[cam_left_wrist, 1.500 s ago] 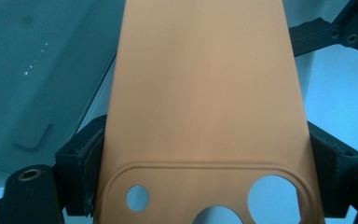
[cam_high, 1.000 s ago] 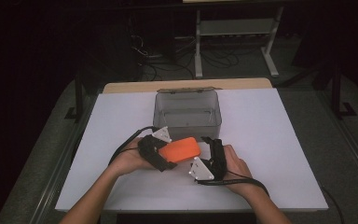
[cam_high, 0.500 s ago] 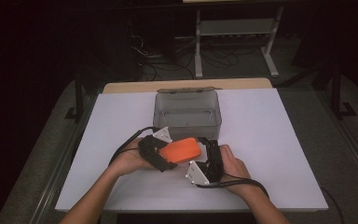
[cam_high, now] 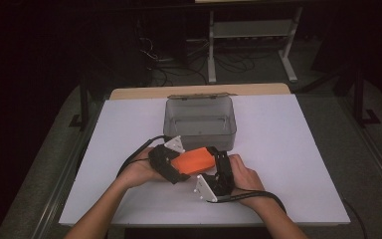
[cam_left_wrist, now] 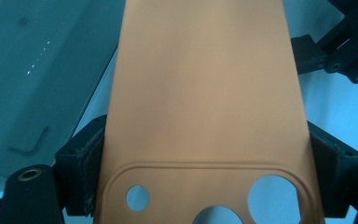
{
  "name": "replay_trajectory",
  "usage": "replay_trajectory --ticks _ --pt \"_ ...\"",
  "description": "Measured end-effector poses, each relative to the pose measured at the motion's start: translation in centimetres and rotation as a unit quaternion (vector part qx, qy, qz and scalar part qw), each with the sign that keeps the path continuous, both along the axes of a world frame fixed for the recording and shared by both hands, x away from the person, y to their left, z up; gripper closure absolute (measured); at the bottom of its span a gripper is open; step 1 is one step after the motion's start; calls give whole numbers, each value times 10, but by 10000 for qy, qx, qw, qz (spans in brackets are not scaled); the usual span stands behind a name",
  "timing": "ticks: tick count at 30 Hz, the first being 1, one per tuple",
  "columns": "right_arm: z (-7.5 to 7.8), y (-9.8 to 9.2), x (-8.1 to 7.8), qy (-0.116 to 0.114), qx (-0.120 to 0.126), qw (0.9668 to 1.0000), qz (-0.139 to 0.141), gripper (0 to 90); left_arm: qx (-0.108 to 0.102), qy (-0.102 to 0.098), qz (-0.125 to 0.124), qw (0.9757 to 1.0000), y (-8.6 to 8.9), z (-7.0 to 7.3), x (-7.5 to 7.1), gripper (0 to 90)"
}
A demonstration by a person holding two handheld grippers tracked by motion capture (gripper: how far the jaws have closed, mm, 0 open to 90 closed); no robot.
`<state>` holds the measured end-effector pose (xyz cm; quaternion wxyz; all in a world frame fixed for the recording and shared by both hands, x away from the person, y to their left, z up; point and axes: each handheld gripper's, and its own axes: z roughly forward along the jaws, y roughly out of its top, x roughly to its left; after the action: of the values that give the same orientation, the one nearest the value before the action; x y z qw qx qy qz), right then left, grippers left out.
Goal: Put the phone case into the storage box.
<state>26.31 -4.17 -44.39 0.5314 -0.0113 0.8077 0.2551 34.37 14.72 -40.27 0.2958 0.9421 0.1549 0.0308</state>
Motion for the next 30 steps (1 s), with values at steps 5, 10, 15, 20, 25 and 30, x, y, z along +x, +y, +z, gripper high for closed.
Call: replay_trajectory --ticks 5,10,15,20,25,30 --pt "-2 3 0 -62 -62 10000 24 0 43 3 8 10000 -1 0 0 157" --pt "-2 5 0 -122 -111 9999 42 0 49 5 -2 10000 -2 0 -1 157" --pt "-3 8 -1 -183 -156 9997 10 0 45 8 -17 10000 -3 -1 -1 157" --pt "-3 10 -1 -256 -223 9994 6 0 73 9 -17 10000 -4 -1 -1 157" --pt "-4 12 -1 -331 -319 9989 -2 2 49 22 -15 10000 -5 -2 -2 157" --pt "-5 13 -2 -412 -404 9983 -6 37 57 36 -16 10000 -5 -2 -2 157"
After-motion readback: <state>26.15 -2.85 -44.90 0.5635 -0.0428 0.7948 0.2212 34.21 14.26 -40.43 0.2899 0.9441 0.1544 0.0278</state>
